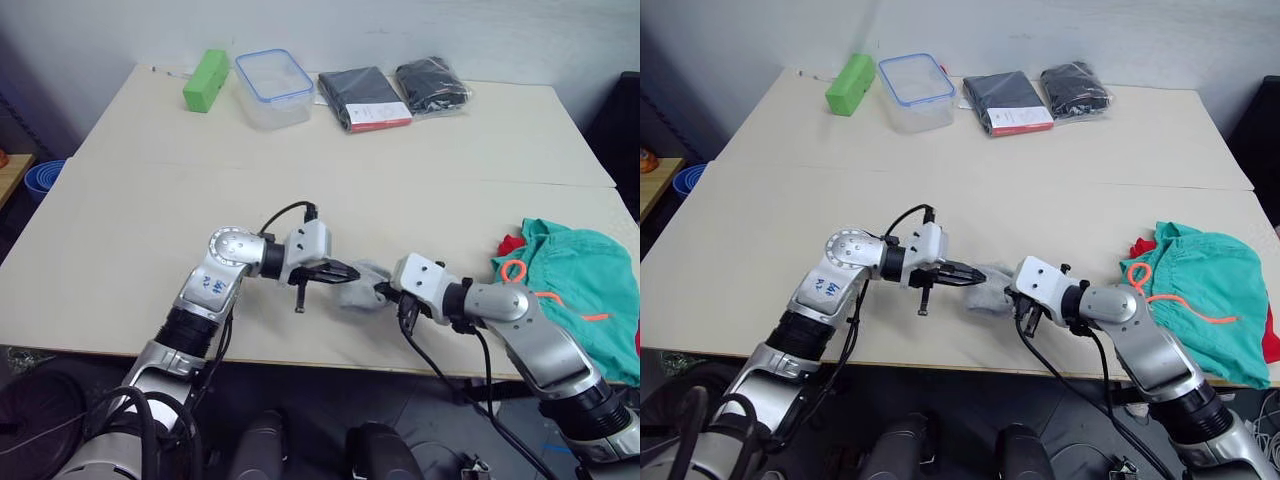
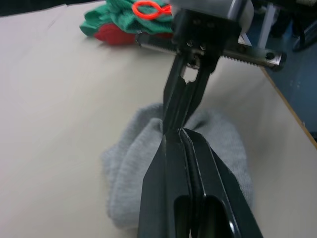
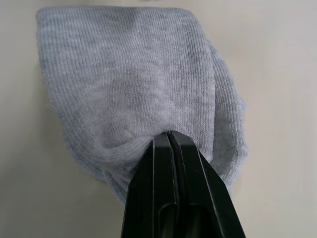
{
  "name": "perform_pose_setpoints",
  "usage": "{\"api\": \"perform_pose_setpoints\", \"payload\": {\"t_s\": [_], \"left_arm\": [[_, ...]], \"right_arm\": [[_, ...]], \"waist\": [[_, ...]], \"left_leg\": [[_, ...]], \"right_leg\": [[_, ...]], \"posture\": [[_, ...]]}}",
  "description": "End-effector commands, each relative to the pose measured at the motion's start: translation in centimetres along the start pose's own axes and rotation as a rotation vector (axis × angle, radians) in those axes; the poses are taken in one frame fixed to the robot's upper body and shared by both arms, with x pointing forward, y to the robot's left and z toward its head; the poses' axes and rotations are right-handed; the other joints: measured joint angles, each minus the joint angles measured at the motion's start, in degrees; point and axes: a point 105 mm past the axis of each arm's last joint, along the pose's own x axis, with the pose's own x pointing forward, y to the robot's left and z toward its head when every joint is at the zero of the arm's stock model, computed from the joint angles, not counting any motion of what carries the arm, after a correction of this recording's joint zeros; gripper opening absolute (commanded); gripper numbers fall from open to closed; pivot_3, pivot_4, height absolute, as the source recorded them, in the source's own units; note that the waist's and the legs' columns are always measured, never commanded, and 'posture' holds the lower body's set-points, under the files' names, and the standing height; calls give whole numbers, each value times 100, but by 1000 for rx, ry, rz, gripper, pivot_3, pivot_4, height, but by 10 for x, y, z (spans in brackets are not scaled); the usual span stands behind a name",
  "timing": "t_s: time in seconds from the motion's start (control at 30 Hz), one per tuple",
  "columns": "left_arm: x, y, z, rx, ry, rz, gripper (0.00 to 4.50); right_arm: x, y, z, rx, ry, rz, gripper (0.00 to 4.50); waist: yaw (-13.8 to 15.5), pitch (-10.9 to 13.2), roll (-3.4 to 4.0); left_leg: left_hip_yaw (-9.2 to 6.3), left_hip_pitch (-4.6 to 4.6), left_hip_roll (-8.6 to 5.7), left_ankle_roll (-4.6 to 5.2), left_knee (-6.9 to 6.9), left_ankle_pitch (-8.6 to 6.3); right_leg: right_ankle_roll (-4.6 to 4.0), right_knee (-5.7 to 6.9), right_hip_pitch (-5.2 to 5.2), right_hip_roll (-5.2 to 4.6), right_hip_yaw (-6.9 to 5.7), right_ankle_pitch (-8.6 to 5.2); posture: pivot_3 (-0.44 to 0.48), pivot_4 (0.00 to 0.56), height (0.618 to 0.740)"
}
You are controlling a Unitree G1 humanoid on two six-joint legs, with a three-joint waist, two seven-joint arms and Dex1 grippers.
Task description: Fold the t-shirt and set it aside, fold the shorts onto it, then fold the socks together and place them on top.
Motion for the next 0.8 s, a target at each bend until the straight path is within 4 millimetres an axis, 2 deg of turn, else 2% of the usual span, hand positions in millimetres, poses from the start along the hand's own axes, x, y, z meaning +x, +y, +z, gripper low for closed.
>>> {"api": "perform_pose_setpoints", "payload": {"t_s": [0.03, 0.2, 0.27, 0.33, 0.43, 0.53, 0.67, 0.8], "left_arm": [[10, 8, -18, 51, 107, 37, 25], [16, 22, -29, 68, 144, 81, 25], [17, 22, -30, 75, 141, 76, 25], [18, 22, -30, 75, 131, 69, 25], [18, 20, -30, 73, 122, 57, 25], [16, 18, -32, 73, 124, 51, 25], [12, 16, -35, 71, 130, 47, 25], [12, 16, -36, 67, 132, 50, 25]], "right_arm": [[-9, -15, 2, 15, 7, -55, 0], [-11, -14, 41, 78, -119, -33, 0], [-6, -5, 46, 74, -122, -9, 0], [4, 3, 39, 68, -91, 7, 0], [16, 10, 15, 52, 0, 5, 0], [17, 9, -3, -4, 72, -10, 0], [3, -2, -18, -56, 129, -50, 0], [-19, -20, -25, -13, 143, -121, 0]], "waist": [[1, 0, 0], [-2, 0, 0], [-14, 0, 0], [-7, 0, 1], [-4, 0, 1], [-3, -1, 1], [10, -1, 1], [28, -1, 0]], "left_leg": [[0, 0, 0, 0, 0, 0], [-2, -4, 2, 2, 1, 1], [-2, -3, 4, 1, 0, 1], [-3, -3, 4, 0, -1, 1], [-1, -4, 0, 0, -1, 1], [2, -4, -4, 3, 4, 0], [1, -1, -2, 4, 8, 1], [-4, -2, -6, 6, 10, 1]], "right_leg": [[0, 0, -1, 0, 0, 0], [0, 2, -5, -2, -2, 0], [0, 4, -7, -1, -2, 0], [0, 6, -8, 0, -4, 0], [0, 4, -7, -4, -5, 0], [0, 5, -7, -7, -7, 0], [1, 7, -3, -6, -13, 0], [3, 5, 3, -10, -12, 2]], "posture": [[0, 150, 740], [0, 150, 740], [0, 150, 740], [0, 150, 740], [0, 150, 740], [0, 150, 740], [0, 150, 740], [0, 150, 740]]}}
